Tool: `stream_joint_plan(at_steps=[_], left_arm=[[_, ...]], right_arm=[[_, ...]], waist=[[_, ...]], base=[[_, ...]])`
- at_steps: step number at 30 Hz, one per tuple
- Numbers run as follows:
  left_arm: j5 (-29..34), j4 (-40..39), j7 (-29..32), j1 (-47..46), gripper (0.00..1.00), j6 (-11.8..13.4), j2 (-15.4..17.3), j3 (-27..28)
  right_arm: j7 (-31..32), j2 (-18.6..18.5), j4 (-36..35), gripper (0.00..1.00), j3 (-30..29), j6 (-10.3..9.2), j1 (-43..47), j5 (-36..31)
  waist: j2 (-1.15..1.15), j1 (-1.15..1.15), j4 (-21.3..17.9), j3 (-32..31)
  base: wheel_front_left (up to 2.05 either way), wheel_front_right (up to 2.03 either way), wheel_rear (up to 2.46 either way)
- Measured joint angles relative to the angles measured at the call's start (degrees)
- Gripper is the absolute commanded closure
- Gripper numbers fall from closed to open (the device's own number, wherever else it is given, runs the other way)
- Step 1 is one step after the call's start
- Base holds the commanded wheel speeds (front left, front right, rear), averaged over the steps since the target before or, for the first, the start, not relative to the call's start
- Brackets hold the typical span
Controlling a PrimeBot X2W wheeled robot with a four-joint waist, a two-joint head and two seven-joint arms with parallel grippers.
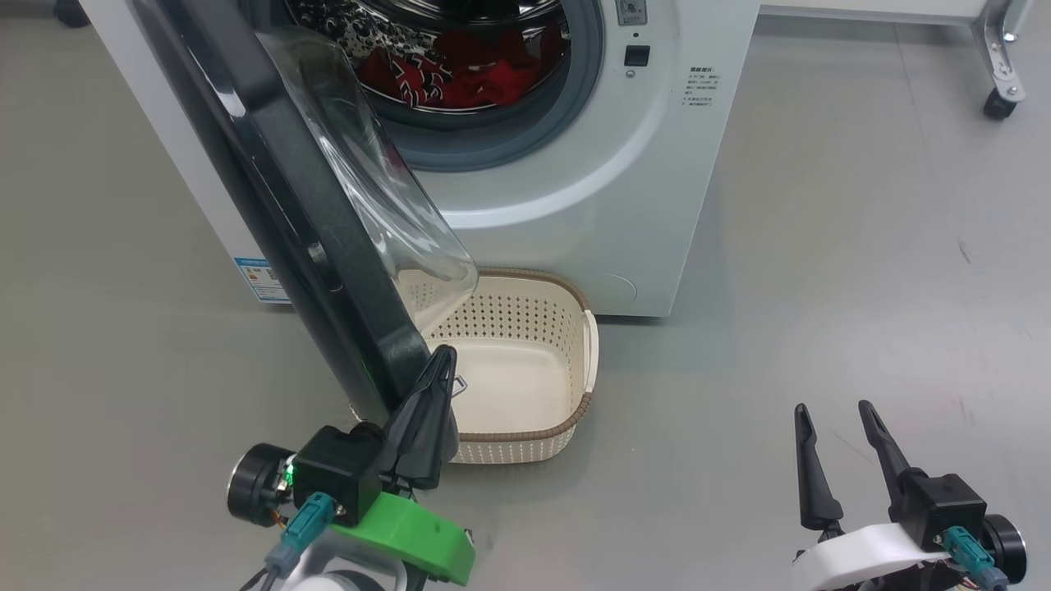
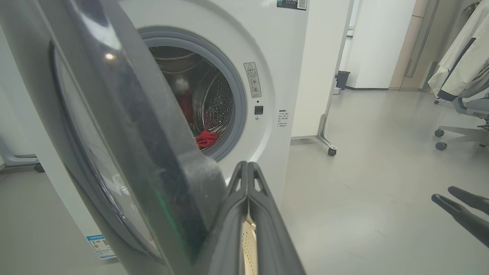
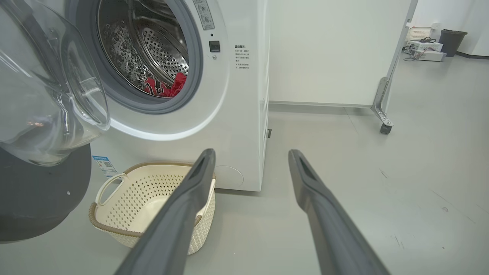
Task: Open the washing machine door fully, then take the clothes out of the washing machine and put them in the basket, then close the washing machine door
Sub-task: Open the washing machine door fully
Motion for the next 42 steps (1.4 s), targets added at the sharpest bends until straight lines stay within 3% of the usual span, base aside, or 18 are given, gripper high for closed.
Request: stream_joint_plan(at_steps=[26, 42], left_arm=[[-0.8, 0.5, 0.8, 1.6, 1.0, 2.4, -0.2, 0.6], [-0.1, 0.9, 0.1, 1.7, 1.0, 3.0, -0.2, -1.3]], right_arm=[[0.0, 0.7, 0.0, 0.0, -1.6, 0.75, 0.0, -0.5], [0.0, 0.7, 0.0, 0.0, -3.3, 0.74, 0.0, -0.6]], waist=[[0.0, 0.0, 1.9, 1.5], [0.0, 0.0, 6.5, 1.4]], base=[[0.0, 0.0, 0.0], [0.0, 0.0, 0.0]])
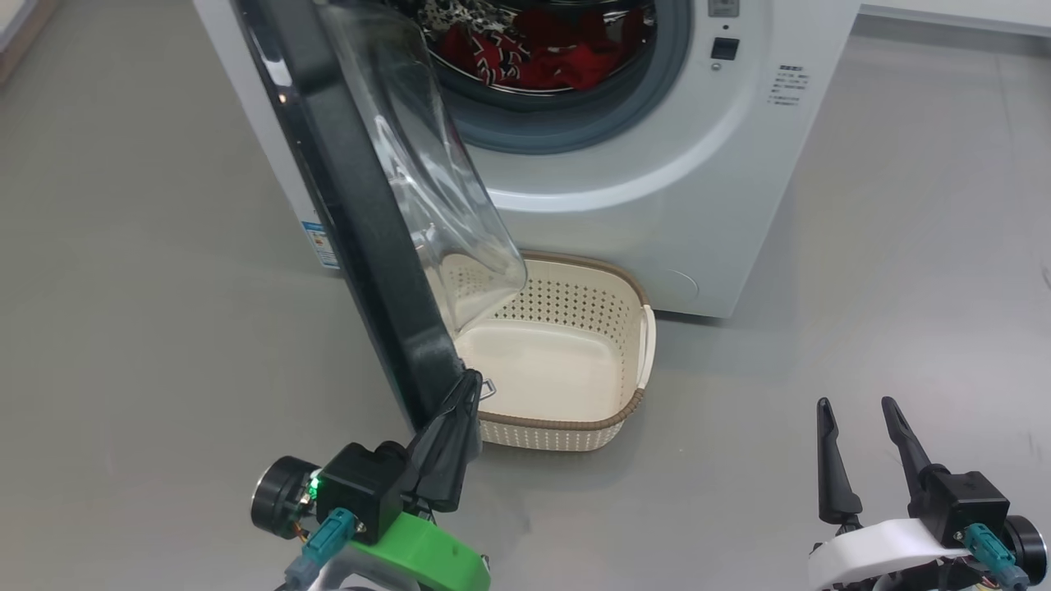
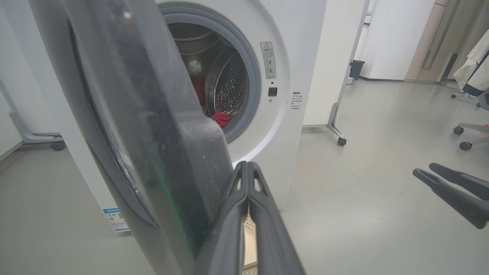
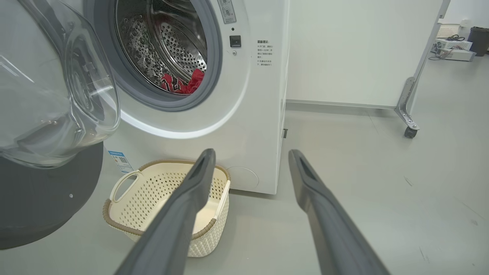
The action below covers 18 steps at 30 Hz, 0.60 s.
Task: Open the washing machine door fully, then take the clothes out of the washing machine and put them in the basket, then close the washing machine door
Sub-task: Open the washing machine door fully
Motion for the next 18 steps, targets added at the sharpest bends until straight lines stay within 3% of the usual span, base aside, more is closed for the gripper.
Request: stream_joint_plan(at_steps=[18], left_arm=[[0.0, 0.9, -0.7, 1.7, 1.0, 0.2, 0.0, 0.7]], right_arm=[[0.0, 0.2, 0.9, 0.0, -0.5, 0.47, 0.1, -0.7]], waist=[[0.0, 0.0, 4.8, -1.0]], base=[[0.0, 0.0, 0.0]])
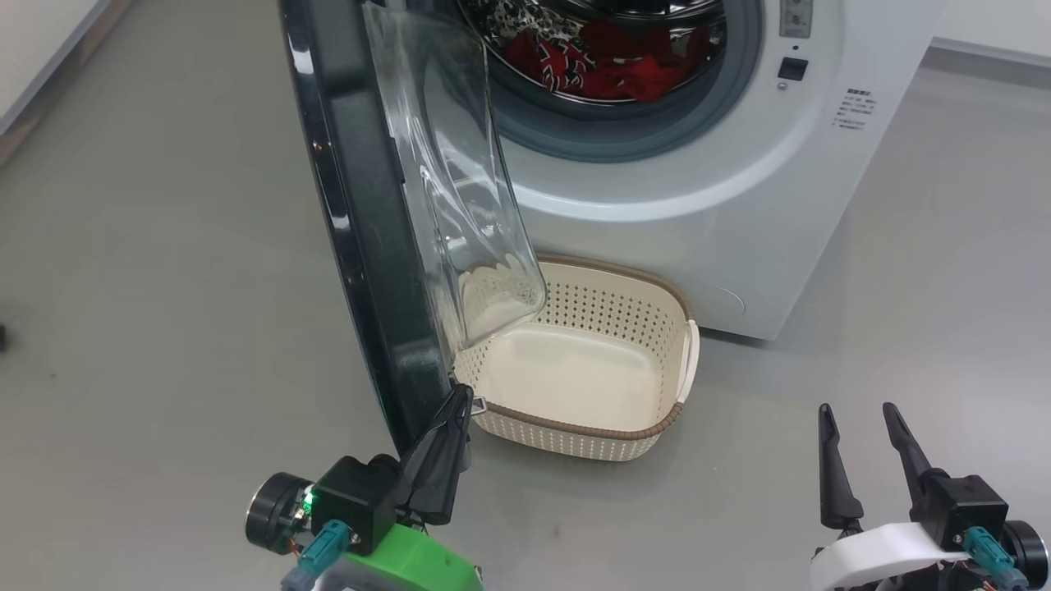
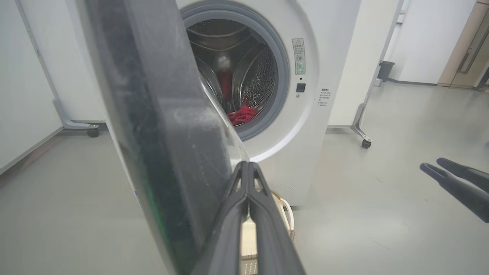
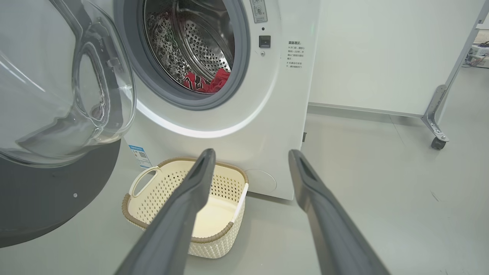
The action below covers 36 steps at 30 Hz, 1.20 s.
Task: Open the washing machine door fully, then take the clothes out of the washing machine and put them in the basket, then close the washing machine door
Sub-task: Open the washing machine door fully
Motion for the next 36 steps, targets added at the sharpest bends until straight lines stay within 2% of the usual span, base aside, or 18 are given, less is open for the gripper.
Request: stream_joint_plan(at_steps=[21, 28, 36], left_arm=[[0.3, 0.5, -1.3, 0.6, 1.0, 0.4, 0.0, 2.0], [0.8, 0.9, -2.3, 0.7, 1.0, 0.4, 0.0, 5.5], [1.5, 1.6, -3.3, 0.9, 1.0, 0.5, 0.1, 11.2]], right_arm=[[0.0, 0.0, -0.1, 0.0, -0.8, 0.0, 0.8, -0.2], [0.0, -0.1, -0.1, 0.0, -0.4, 0.22, 0.8, -0.7], [0.0, -0.1, 0.0, 0.0, 0.4, 0.76, 0.4, -1.0]], waist=[[0.0, 0.0, 8.1, 0.0], [0.0, 0.0, 10.0, 0.9], [0.0, 0.0, 9.7, 1.8]], base=[[0.0, 0.0, 0.0], [0.0, 0.0, 0.0], [0.0, 0.0, 0.0]])
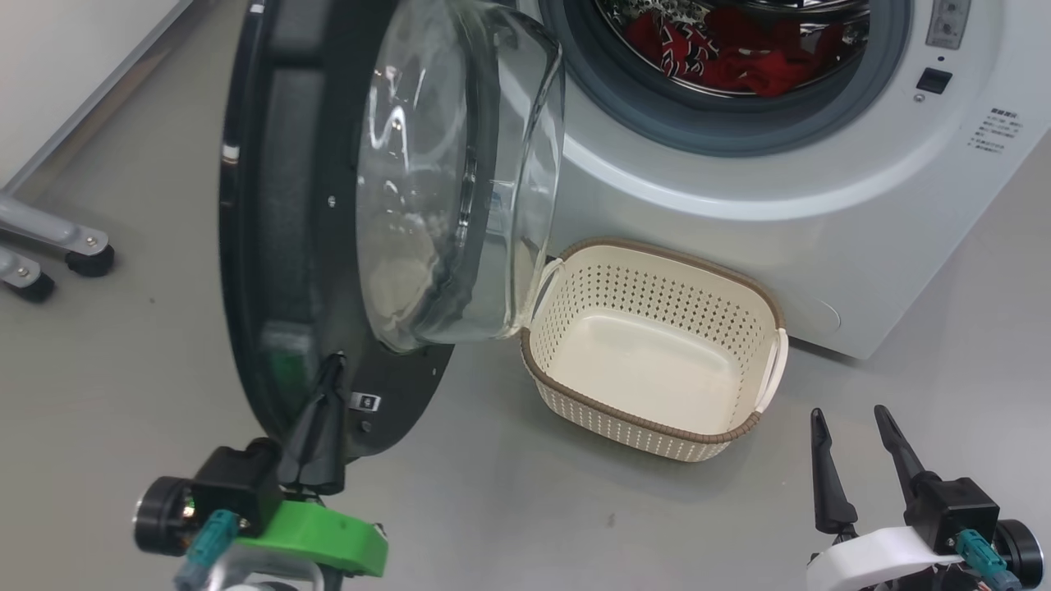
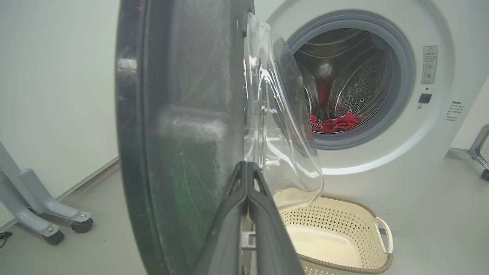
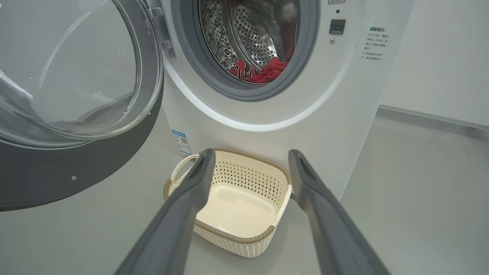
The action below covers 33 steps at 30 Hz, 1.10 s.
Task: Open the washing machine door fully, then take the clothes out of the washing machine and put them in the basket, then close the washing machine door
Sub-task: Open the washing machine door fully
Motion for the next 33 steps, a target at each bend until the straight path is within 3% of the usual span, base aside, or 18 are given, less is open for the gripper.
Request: stream_joint_plan(at_steps=[12, 22, 33], left_arm=[[0.4, 2.9, -2.1, -0.1, 1.0, 0.0, -0.2, 13.3], [-0.3, 7.3, -3.6, -2.8, 1.0, 0.2, 0.3, 20.1], [-2.2, 13.6, -4.5, -7.6, 1.0, 0.2, 3.1, 23.8]], right_arm=[[0.0, -1.0, -0.2, 0.0, -0.9, 0.3, -1.8, -0.6], [0.0, -1.7, -0.5, 0.0, -1.5, 0.22, -2.8, -1.0], [0.0, -2.1, -0.7, 0.0, -2.1, 0.21, -3.1, -1.0]], waist=[[0.0, 0.0, -2.3, 2.1], [0.0, 0.0, -4.4, 3.6], [0.0, 0.0, -5.5, 4.4]], base=[[0.0, 0.0, 0.0], [0.0, 0.0, 0.0], [0.0, 0.0, 0.0]])
